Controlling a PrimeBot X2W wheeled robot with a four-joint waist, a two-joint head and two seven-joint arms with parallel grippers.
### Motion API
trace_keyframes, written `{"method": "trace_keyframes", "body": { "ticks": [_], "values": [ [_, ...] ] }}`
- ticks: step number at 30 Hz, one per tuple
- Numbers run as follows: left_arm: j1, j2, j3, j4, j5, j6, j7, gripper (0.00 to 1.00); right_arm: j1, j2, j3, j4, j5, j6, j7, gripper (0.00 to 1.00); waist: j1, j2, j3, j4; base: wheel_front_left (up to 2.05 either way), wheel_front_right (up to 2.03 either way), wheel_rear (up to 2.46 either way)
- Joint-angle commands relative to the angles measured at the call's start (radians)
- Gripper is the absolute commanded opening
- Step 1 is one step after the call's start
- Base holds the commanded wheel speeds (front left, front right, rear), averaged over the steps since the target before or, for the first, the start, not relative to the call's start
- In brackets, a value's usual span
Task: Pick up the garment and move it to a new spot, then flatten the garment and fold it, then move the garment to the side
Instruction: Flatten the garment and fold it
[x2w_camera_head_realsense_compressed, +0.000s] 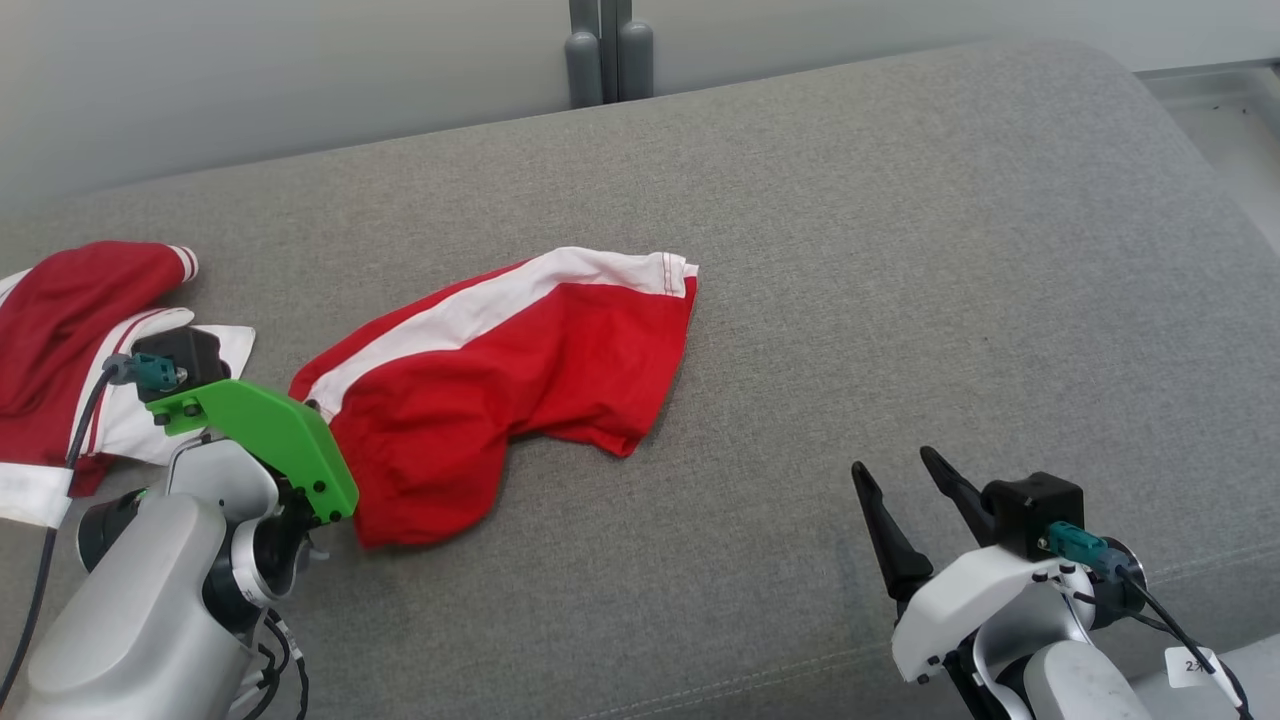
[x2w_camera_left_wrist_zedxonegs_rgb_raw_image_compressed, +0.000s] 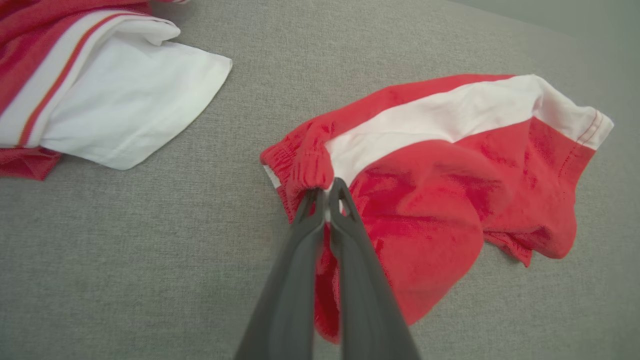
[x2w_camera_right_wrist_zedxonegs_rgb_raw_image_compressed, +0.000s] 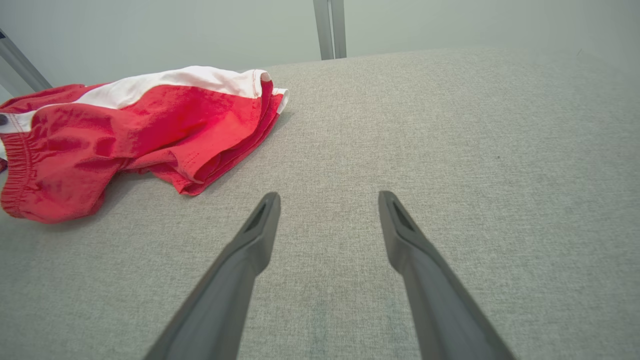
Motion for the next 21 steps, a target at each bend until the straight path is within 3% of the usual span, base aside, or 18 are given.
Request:
{"method": "trace_keyframes", "body": {
  "ticks": [1,2,12,21],
  "values": [
    [0.007,0.001,0.001,0.004,0.013,0.005,-0.013,0.02,-0.005,-0.002,-0.001,-0.003,-0.005,0.0,0.0,1.0,0.0,0.0,0.001,0.003,0.0,0.0,0.0],
    [0.003,0.001,0.0,0.009,0.02,0.004,-0.026,0.99,-0.005,-0.002,-0.001,-0.003,-0.005,0.0,0.001,1.0,0.0,0.0,0.0,0.005,0.0,0.0,0.0],
    [0.016,-0.011,0.012,0.01,0.042,-0.02,-0.13,1.0,0.003,-0.002,-0.016,0.0,-0.008,0.0,0.005,1.0,0.0,0.0,-0.015,0.029,0.0,0.0,0.0],
    [0.129,-0.062,0.073,-0.085,0.052,-0.054,-0.418,1.0,0.026,-0.002,-0.108,-0.019,-0.028,0.0,-0.032,1.0,0.0,0.0,-0.065,0.09,0.0,0.0,0.0]
  ]
}}
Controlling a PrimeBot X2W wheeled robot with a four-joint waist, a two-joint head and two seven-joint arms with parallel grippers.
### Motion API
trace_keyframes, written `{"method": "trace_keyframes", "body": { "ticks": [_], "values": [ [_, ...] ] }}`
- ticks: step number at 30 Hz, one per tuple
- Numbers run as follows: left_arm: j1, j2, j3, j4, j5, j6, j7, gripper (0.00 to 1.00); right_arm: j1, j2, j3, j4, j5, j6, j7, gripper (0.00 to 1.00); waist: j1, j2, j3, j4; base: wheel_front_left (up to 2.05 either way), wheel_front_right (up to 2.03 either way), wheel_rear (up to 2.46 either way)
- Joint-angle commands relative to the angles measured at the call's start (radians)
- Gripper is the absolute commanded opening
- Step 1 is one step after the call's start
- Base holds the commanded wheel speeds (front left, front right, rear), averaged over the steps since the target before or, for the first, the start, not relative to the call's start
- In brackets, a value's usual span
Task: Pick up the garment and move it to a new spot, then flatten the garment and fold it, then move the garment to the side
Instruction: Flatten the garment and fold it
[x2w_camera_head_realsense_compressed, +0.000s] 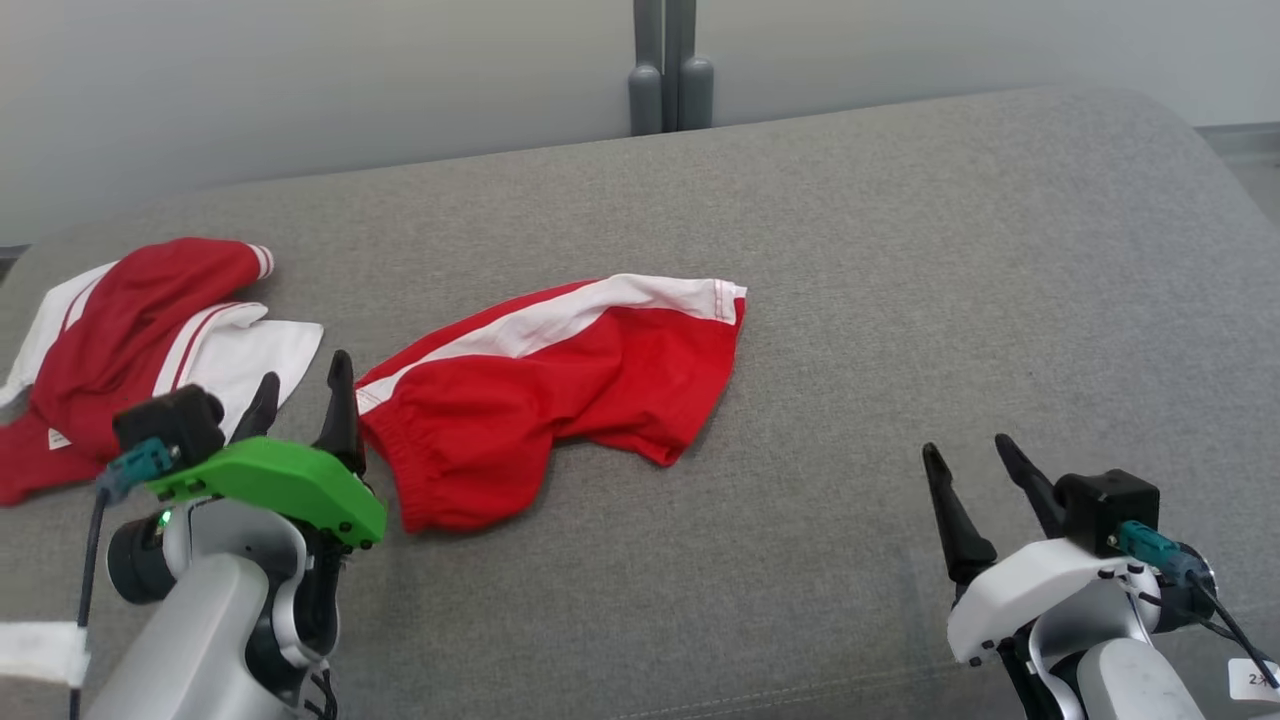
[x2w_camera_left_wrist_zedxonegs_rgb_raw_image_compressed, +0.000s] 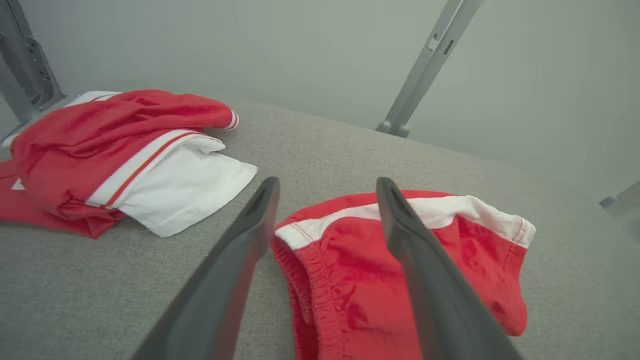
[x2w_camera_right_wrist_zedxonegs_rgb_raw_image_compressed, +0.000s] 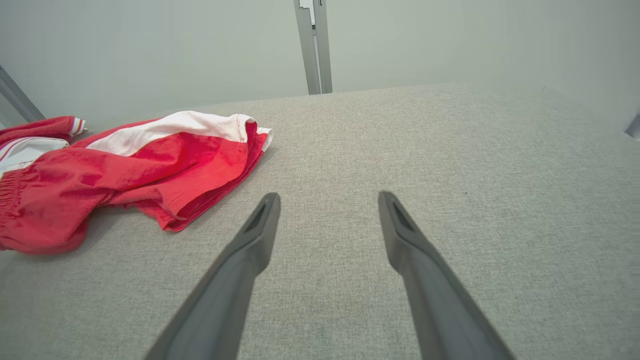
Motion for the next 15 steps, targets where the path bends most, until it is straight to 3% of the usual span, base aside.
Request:
{"method": "trace_keyframes", "body": {
  "ticks": [1,7,15],
  "values": [
    [0.045,-0.016,0.024,-0.014,0.011,0.0,-0.081,1.0,0.012,-0.002,-0.019,-0.001,-0.019,0.0,-0.005,1.0,0.0,0.0,-0.031,0.035,0.0,0.0,0.0],
    [0.131,-0.064,0.069,-0.036,0.038,-0.016,-0.245,1.0,-0.008,-0.002,-0.033,-0.004,-0.019,0.0,-0.036,1.0,0.0,0.0,-0.058,0.075,0.0,0.0,0.0],
    [0.244,-0.151,0.205,-0.12,0.184,-0.062,-0.265,1.0,-0.049,-0.003,0.045,0.027,0.032,0.0,-0.119,1.0,0.0,0.0,-0.088,0.115,0.0,0.0,0.0]
  ]
}}
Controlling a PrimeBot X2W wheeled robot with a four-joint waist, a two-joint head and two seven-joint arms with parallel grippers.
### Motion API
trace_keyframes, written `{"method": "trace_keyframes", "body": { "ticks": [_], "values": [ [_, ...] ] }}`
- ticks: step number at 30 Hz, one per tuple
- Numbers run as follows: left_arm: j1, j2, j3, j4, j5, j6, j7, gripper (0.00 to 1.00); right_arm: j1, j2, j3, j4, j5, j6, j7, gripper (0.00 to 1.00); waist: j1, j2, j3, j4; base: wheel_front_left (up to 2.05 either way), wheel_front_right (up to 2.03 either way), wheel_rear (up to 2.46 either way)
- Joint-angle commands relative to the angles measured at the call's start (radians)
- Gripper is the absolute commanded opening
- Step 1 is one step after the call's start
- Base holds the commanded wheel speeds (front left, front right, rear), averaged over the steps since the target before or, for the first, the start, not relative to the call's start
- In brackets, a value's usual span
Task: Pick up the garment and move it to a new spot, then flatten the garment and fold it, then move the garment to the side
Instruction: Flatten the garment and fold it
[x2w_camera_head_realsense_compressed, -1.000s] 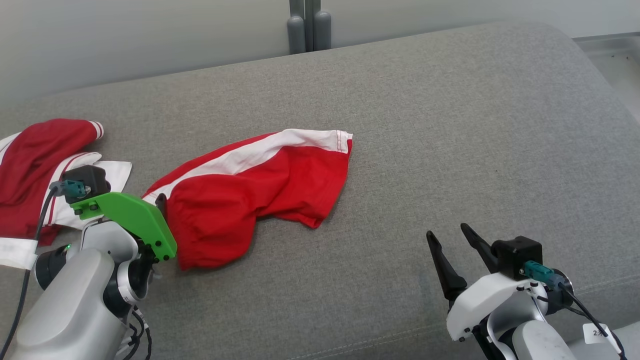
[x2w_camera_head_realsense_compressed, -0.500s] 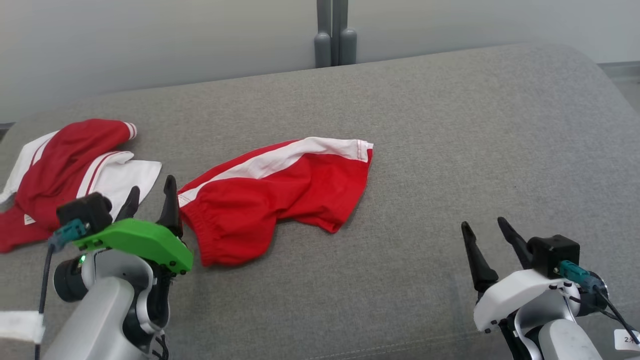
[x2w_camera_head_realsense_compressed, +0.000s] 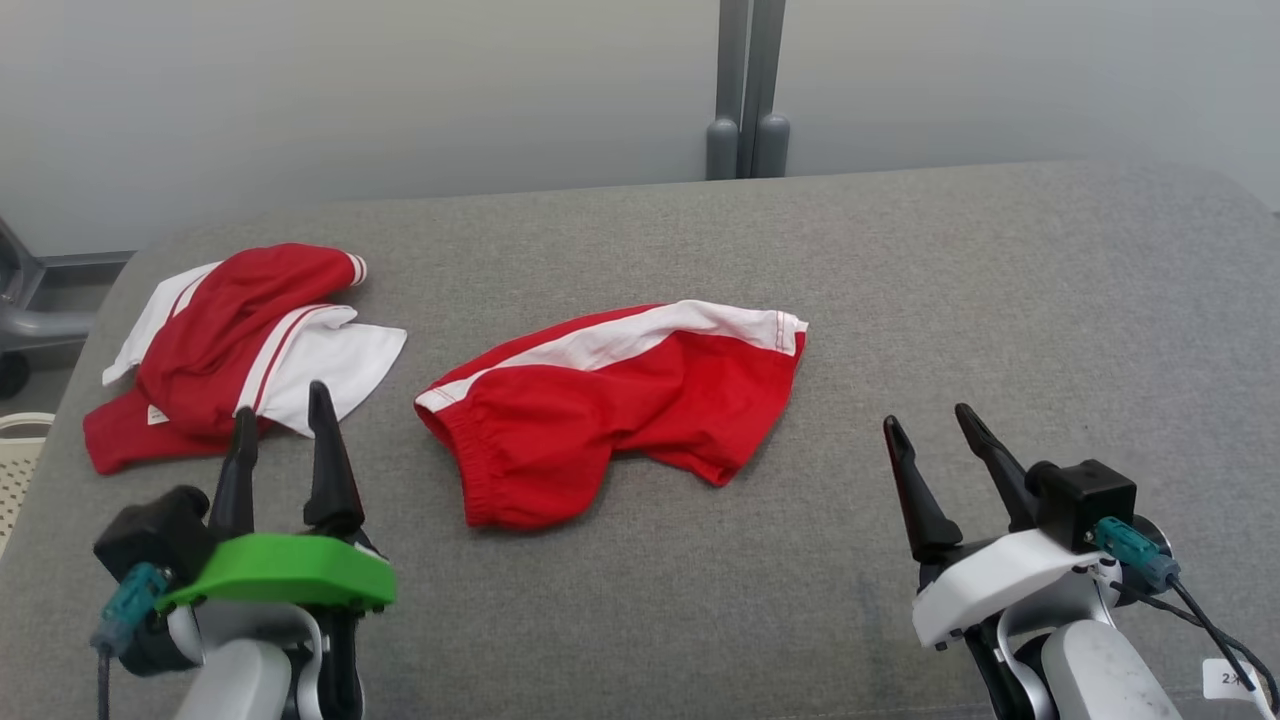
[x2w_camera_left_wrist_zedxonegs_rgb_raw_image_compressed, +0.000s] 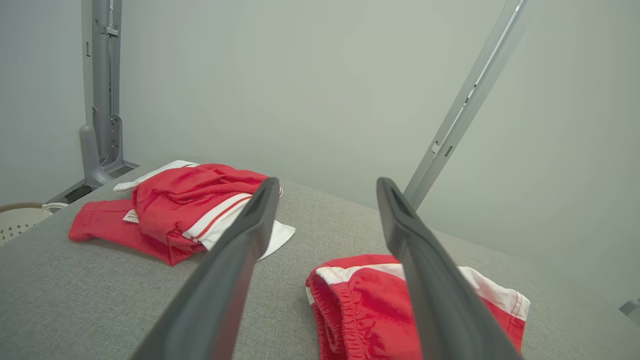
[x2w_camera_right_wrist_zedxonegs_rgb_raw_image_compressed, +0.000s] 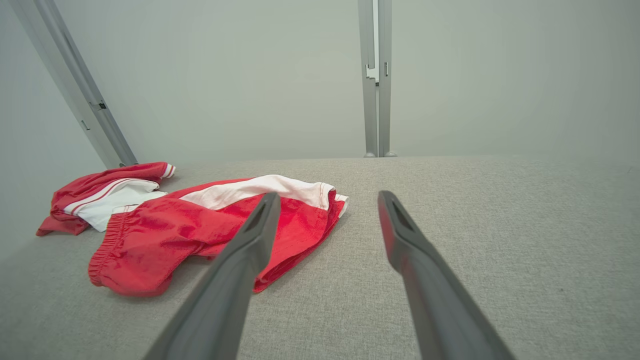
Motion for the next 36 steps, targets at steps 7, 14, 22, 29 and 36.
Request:
{"method": "trace_keyframes", "body": {
  "ticks": [7,14,22,29,36],
  "values": [
    [0.118,-0.005,-0.008,0.019,0.15,-0.092,-0.003,1.0,-0.018,-0.003,-0.01,0.061,-0.018,0.0,-0.005,1.0,0.0,-0.0001,-0.04,0.043,0.0,0.0,0.0],
    [0.177,0.001,-0.007,0.035,0.212,-0.115,-0.003,1.0,0.016,-0.003,-0.038,0.086,-0.028,0.0,-0.003,1.0,0.0,-0.0001,-0.059,0.078,0.0,0.0,0.0],
    [0.242,0.002,-0.005,0.042,0.228,-0.132,-0.003,1.0,0.057,-0.004,-0.043,0.107,-0.017,0.0,-0.002,1.0,0.0,-0.0001,-0.077,0.101,0.0,0.0,0.0],
    [0.274,0.007,-0.009,0.079,0.211,-0.144,0.0,1.0,0.082,-0.004,-0.018,0.122,0.0,0.0,0.007,1.0,0.0,-0.0001,-0.083,0.096,0.0,0.0,0.0],
    [0.261,0.008,-0.009,0.093,0.203,-0.144,0.006,1.0,0.077,-0.004,-0.008,0.114,-0.003,0.0,0.016,1.0,0.0,-0.0001,-0.078,0.09,0.0,0.0,0.0]
  ]
}}
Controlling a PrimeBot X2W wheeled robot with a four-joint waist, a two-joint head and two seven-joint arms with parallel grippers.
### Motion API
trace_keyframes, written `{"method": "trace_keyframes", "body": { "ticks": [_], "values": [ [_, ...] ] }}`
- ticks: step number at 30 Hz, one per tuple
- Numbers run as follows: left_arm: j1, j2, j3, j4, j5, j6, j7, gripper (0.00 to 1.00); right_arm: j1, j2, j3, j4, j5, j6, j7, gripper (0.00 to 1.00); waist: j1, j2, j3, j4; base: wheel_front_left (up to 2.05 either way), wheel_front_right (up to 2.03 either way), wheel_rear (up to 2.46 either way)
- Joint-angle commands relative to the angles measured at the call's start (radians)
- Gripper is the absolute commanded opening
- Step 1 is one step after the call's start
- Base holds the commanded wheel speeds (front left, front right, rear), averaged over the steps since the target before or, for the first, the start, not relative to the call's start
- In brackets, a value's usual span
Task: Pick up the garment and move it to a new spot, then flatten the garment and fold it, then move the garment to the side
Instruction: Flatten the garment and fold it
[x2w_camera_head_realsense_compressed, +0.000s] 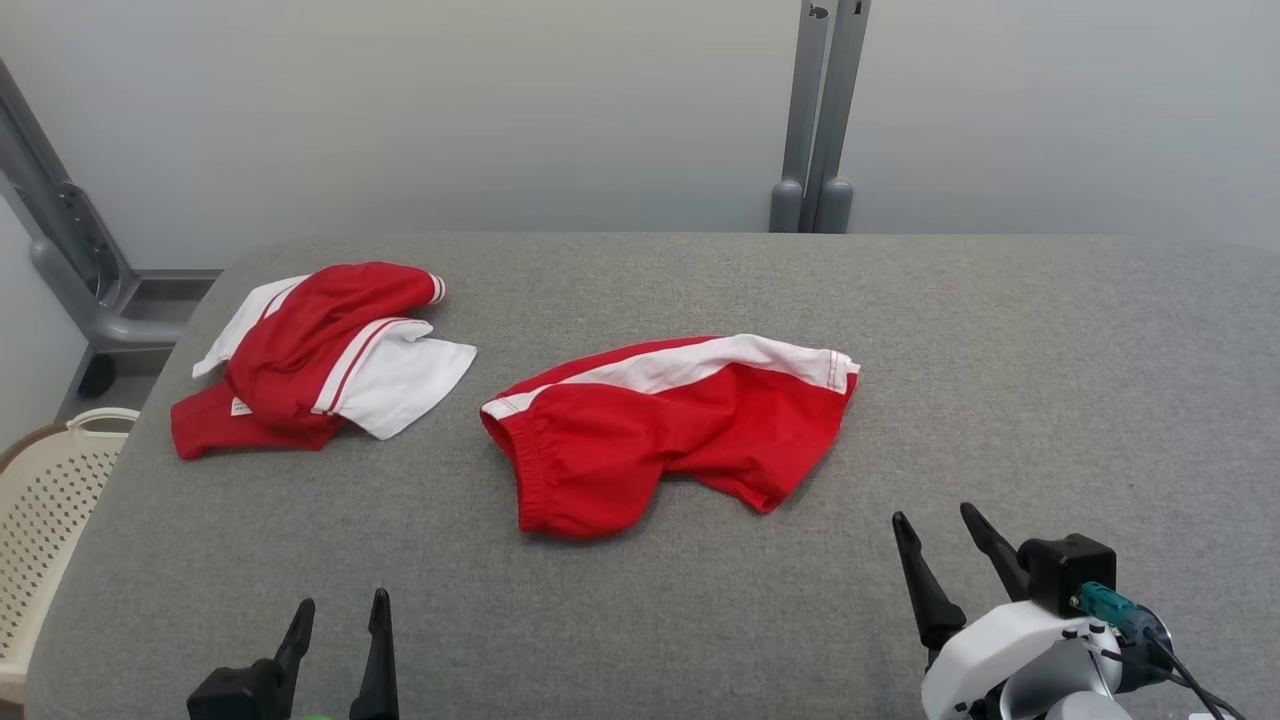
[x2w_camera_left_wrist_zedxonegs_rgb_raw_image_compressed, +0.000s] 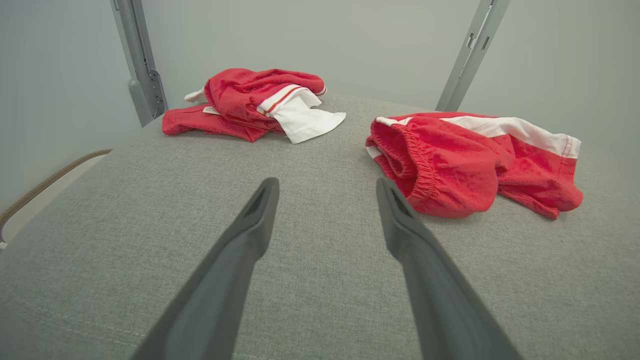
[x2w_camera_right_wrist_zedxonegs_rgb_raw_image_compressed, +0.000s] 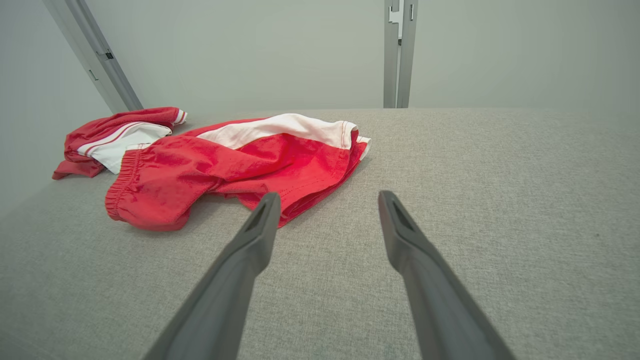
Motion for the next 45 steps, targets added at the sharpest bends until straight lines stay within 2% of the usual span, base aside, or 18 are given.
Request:
{"method": "trace_keyframes", "body": {
  "ticks": [1,12,17,21,27,31,38,45],
  "values": [
    [-0.006,0.005,0.001,0.0,-0.004,-0.001,0.0,1.0,-0.002,-0.003,0.0,-0.005,-0.003,-0.001,0.002,1.0,0.0,0.0,0.001,-0.001,0.0,0.0,0.0],
    [-0.04,0.0,-0.008,-0.008,-0.026,-0.01,0.03,1.0,-0.022,-0.003,-0.01,-0.015,-0.019,-0.001,0.033,1.0,0.0,0.0,0.012,-0.001,0.0,0.0,0.0],
    [-0.13,-0.005,-0.032,0.007,-0.056,-0.03,0.155,1.0,-0.077,-0.003,-0.045,-0.019,-0.029,-0.001,0.163,1.0,0.0,0.0,0.033,0.004,0.0,0.0,0.0],
    [-0.244,-0.019,-0.047,0.032,-0.086,-0.024,0.3,1.0,-0.155,-0.003,-0.079,-0.026,-0.043,-0.001,0.327,1.0,0.0,0.0,0.06,0.002,0.0,0.0,0.0],
    [-0.45,-0.062,-0.078,0.08,-0.112,0.04,0.556,1.0,-0.298,-0.003,-0.116,-0.049,-0.06,-0.001,0.585,1.0,0.0,0.0,0.133,0.009,0.0,0.0,0.0],
    [-0.571,-0.071,-0.102,0.106,-0.097,0.069,0.67,1.0,-0.381,-0.004,-0.124,-0.066,-0.082,-0.001,0.679,1.0,0.0,0.0,0.194,0.003,0.0,0.0,0.0],
    [-0.722,-0.087,-0.12,0.172,-0.077,0.105,0.77,1.0,-0.515,-0.003,-0.097,-0.048,-0.13,0.0,0.761,1.0,0.0,0.0,0.293,-0.002,0.0,0.0,0.0],
    [-0.789,-0.102,-0.116,0.239,-0.087,0.127,0.81,1.0,-0.596,-0.003,-0.085,-0.01,-0.157,0.0,0.761,1.0,0.0,0.0,0.337,0.0,0.0,0.0,0.0]
  ]
}}
